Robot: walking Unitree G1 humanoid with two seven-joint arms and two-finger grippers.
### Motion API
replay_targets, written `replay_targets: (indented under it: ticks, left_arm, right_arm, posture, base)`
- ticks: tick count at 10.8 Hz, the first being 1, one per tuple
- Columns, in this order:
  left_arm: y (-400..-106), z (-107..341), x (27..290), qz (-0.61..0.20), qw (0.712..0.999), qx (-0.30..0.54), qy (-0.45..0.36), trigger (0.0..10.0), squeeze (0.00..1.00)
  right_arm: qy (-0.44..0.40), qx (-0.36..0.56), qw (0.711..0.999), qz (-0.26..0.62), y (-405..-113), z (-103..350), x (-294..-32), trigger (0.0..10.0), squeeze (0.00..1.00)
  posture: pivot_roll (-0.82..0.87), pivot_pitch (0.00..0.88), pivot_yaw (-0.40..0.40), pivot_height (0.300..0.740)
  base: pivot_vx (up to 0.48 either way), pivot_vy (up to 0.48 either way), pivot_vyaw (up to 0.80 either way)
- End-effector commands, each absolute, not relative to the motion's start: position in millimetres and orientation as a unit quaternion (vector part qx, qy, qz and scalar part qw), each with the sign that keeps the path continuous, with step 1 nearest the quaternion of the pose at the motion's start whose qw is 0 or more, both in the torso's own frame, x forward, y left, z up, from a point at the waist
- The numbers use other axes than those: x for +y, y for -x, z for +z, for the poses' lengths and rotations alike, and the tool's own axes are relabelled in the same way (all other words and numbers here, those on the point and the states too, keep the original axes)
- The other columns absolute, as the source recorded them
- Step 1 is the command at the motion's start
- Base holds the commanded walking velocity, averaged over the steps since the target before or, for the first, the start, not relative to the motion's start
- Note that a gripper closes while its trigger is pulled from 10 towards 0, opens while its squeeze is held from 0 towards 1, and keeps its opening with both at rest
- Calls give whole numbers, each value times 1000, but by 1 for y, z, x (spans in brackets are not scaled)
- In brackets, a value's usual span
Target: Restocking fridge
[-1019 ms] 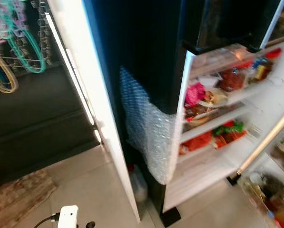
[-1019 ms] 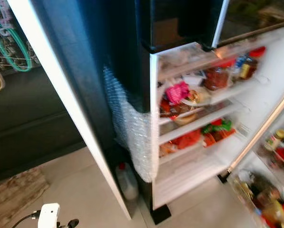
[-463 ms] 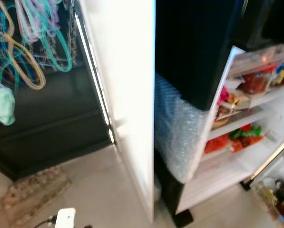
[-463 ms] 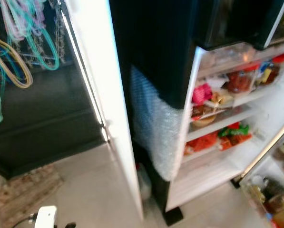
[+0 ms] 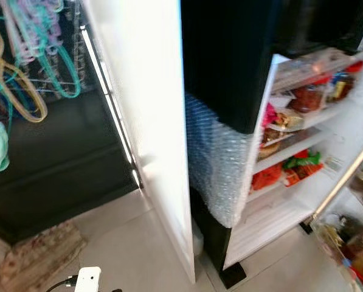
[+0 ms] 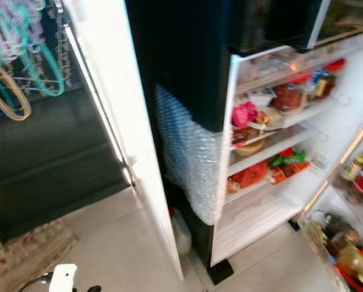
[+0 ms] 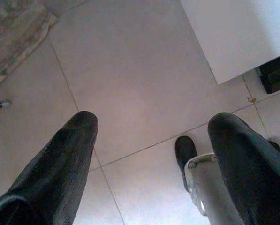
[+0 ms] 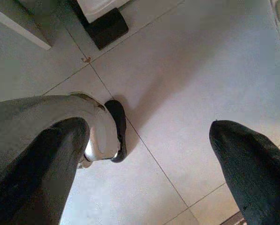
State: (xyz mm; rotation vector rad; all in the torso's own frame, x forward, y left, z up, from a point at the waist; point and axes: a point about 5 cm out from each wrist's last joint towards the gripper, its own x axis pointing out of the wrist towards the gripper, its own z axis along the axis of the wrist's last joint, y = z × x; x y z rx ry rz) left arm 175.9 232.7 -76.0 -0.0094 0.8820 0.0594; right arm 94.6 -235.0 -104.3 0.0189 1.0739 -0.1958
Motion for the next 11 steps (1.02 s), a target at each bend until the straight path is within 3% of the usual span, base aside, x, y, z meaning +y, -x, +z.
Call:
replay_targets:
  ticks: [1,5,9,11]
  left_arm:
    - [-173,-77,234,25,900,434,3,10000,0]
    - [-176,-76,234,26,902,431,0,10000,0]
    - [-174,-77,233,27,899,438,-2,10000,0]
    - [-174,-77,233,27,899,438,-2,10000,0]
  right_arm:
    - [-18,512,853,-101,-92,-105,-233,10000,0]
    - [-19,501,858,-110,-95,-104,-234,10000,0]
    - [-69,465,842,-266,-86,-103,-241,10000,0]
    - [-75,460,840,-277,-85,-103,-242,10000,0]
  posture:
    - [-149,0,90,740]
    - [-147,0,85,740]
    - [-156,0,88,740]
    - [-156,0,88,740]
  base:
    - [0,0,0]
    - [-66,0,0]
    - [0,0,0]
    - [0,0,0]
